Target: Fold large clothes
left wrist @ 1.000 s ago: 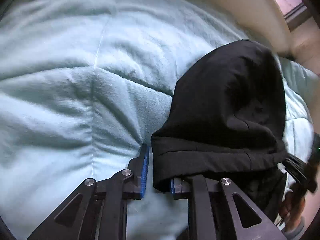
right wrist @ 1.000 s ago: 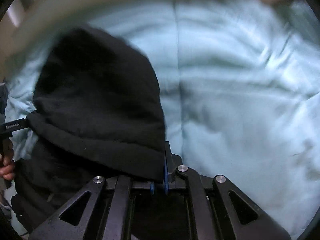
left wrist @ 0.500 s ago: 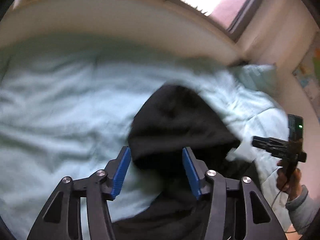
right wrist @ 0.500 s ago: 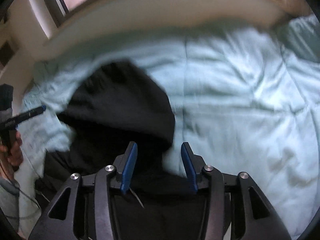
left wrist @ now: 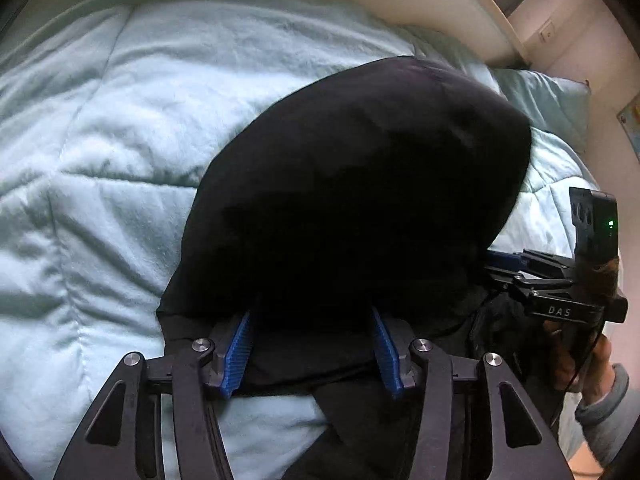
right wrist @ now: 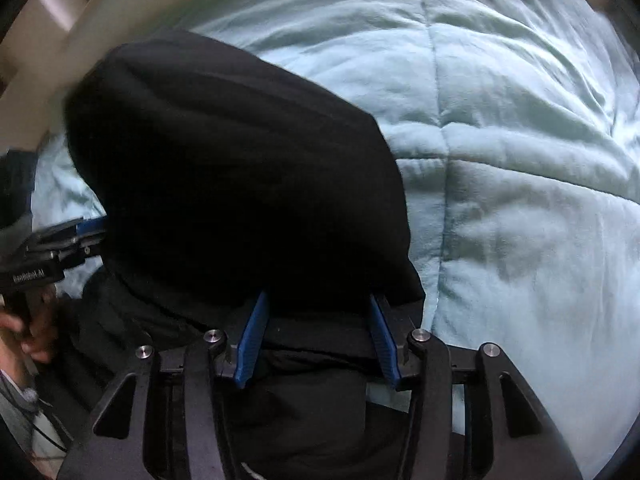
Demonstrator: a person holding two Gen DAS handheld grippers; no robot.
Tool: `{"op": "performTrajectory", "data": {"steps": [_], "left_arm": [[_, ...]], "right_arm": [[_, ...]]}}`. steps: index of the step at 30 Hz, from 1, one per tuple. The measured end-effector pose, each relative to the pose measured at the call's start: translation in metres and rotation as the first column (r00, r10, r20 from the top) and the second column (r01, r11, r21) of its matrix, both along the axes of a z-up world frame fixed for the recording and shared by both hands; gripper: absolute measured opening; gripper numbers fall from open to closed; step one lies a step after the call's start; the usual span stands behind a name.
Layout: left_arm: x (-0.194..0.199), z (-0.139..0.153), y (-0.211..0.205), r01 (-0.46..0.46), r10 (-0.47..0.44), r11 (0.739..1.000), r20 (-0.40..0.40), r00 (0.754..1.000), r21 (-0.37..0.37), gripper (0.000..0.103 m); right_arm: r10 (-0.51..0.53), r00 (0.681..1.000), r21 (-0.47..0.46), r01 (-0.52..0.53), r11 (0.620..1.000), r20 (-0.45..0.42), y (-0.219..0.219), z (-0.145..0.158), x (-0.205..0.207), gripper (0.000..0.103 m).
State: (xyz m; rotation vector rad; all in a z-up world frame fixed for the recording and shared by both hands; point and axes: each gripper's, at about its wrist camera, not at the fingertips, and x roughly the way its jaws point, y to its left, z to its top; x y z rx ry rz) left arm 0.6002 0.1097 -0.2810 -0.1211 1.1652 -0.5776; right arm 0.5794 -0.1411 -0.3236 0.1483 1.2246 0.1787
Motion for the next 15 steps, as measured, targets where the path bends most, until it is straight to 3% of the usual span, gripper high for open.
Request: {"op": "performTrajectory", "data": {"steps": [2,5,9,12,15], "left_arm": [[-0.007,0.015,-0.002,0.013,-0.014,1.0,0.031,0.999,0.025,0.055],[-0.015,0.032,-0.005,0.038,-0.043,0.998,0.101,0.994,0.05,0.056],[-0.007,0.023,-0.006,0.026,-0.029,0.999,0.067,0.997,0.043,0.056],[-0.011,0.025,0.001,0.008,-0.009,1.0,0.073,0.997,0.019,0.056],[-0.011,0.017,0.012,0.007,-0.007,1.0,0.083,0.996,0.002,0.056]], "right_arm": [[0.018,1.0,-0.027,-0.018,0.999,0.016,0.002,0.015,-0.001,0.051],[0.053,0.986,0.01,-0.056,0.998,0.157,0.006,0.07,-0.004,0.052],[0.063,0.95,0.067,-0.087,0.994,0.305,0.031,0.117,0.027,0.062],[0.09,0.966,0.025,-0.099,0.995,0.242,0.062,0.092,0.073,0.062],[0.064,0.989,-0.044,-0.059,0.997,0.131,0.074,0.035,0.108,0.062]]}}
